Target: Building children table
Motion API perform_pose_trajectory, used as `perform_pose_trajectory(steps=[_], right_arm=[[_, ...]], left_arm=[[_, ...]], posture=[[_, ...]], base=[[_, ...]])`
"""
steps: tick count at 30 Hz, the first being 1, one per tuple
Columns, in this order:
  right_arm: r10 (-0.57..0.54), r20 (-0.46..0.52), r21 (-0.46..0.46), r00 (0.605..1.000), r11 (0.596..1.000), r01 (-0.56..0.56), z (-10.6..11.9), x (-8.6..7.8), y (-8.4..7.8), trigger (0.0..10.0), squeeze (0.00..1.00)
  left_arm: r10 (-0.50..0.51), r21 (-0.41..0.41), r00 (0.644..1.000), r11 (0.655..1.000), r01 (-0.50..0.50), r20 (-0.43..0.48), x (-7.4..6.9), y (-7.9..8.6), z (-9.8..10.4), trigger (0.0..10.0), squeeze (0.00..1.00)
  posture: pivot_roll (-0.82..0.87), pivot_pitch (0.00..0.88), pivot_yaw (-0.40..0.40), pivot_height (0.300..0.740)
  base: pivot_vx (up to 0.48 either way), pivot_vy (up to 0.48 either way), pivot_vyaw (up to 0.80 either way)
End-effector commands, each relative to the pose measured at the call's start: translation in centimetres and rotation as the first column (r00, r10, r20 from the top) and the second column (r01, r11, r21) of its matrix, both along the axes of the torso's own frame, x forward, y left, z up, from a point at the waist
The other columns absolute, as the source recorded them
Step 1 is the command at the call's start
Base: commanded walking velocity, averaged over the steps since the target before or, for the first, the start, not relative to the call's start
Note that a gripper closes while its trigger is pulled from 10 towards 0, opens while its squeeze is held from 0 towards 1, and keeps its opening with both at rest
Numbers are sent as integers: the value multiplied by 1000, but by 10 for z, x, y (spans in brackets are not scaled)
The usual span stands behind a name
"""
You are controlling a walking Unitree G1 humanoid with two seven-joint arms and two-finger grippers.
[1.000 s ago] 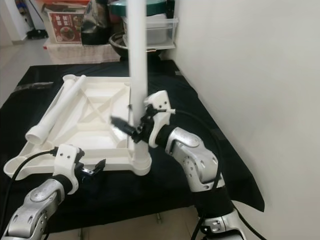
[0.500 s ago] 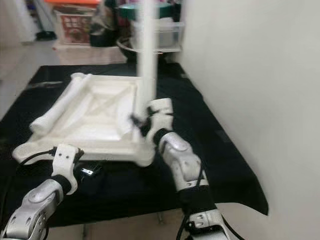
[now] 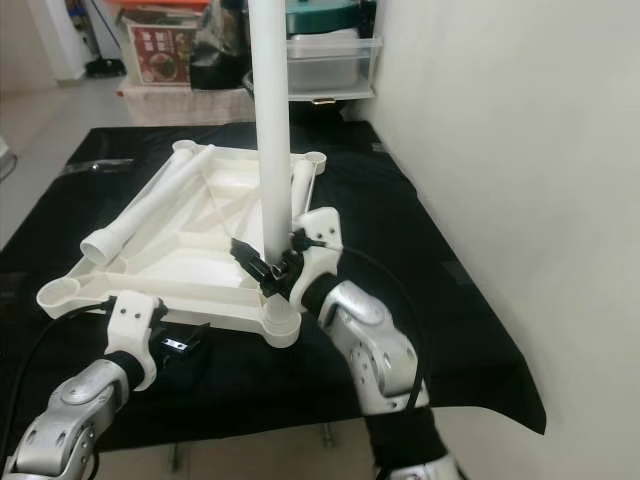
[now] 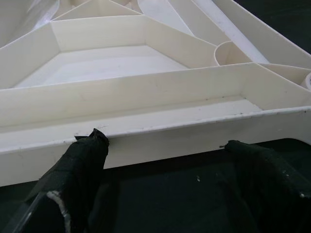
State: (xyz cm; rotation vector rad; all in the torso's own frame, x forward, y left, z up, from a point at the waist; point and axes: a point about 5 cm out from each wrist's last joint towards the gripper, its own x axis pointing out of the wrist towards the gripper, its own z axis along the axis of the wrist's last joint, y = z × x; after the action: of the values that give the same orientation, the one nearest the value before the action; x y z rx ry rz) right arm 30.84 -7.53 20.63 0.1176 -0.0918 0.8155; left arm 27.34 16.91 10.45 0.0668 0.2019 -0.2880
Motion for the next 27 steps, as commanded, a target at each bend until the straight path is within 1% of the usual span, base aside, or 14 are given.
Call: perform_pose_trajectory(steps=[1, 6, 7, 10, 11, 12, 13, 14, 15, 16, 17, 18, 26, 27], right_arm=[[89, 36, -11, 995, 996, -89, 4, -3, 7, 10000, 0], [243, 61, -65, 968, 969, -239, 11, -10, 4, 10000, 0], [293, 56, -95, 954, 953, -287, 7, -8, 3, 4627, 0], [322, 50, -115, 945, 942, -315, 3, -7, 2, 4627, 0], [288, 19, -122, 957, 951, -284, -1, 1, 1, 0, 0], [251, -3, -123, 968, 960, -250, -3, 6, 0, 0, 0], [11, -59, -120, 998, 993, -18, -8, 26, -8, 0, 0], [11, -59, -120, 998, 993, -18, -8, 26, -8, 0, 0], [-160, -100, -131, 982, 981, 146, -12, 37, -15, 0, 0], [-373, -115, -177, 921, 920, 350, -19, 45, -30, 0, 0], [-373, -115, -177, 921, 920, 350, -19, 45, -30, 0, 0], [-566, -111, -223, 817, 815, 535, -28, 45, -49, 0, 0], [-672, -30, -232, 740, 725, 648, -28, 24, -61, 0, 0], [-705, -29, -239, 709, 694, 680, -28, 20, -62, 1529, 0]], left_arm=[[1, 8, 1000, 1000, -1, 9, 1, 2, 1, 10000, 0], [-1, 5, 1000, 1000, 1, 8, 1, 1, 1, 10000, 0], [2, 3, 1000, 1000, -2, 10, 1, 1, 1, 10000, 0], [4, 1, 1000, 1000, -4, 12, 2, 1, 1, 10000, 0], [5, 0, 1000, 1000, -5, 14, 2, 1, 2, 10000, 0], [6, -1, 1000, 1000, -6, 16, 2, 1, 2, 10000, 0], [9, 0, 1000, 1000, -9, 15, 1, 2, 2, 10000, 0], [9, 0, 1000, 1000, -9, 15, 1, 2, 2, 10000, 0], [11, 0, 1000, 1000, -11, 14, 0, 2, 1, 10000, 0], [12, 3, 1000, 1000, -12, 11, -1, 2, 0, 10000, 0], [12, 3, 1000, 1000, -12, 11, -1, 2, 0, 10000, 0], [11, 5, 1000, 1000, -12, 8, -2, 2, 0, 10000, 0], [8, 4, 1000, 1000, -8, 9, -1, 1, 0, 10000, 0], [3, 4, 1000, 1000, -3, 6, -1, 0, -1, 10000, 0]], posture=[[58, 0, -46, 740], [62, 0, -51, 740], [68, 0, -61, 740], [68, 0, -61, 740], [68, 0, -61, 740], [68, 0, -61, 740], [73, 0, -65, 740], [73, 0, -65, 740], [73, 0, -65, 740], [71, 0, -62, 740], [71, 0, -62, 740], [68, 0, -58, 740], [55, 0, -50, 740], [40, 0, -42, 740]], base=[[0, 0, 0], [0, 0, 0], [0, 0, 0], [0, 0, 0], [0, 0, 0], [0, 0, 0], [0, 0, 0], [0, 0, 0], [0, 0, 0], [0, 0, 0], [0, 0, 0], [0, 0, 0], [0, 0, 0], [0, 0, 0]])
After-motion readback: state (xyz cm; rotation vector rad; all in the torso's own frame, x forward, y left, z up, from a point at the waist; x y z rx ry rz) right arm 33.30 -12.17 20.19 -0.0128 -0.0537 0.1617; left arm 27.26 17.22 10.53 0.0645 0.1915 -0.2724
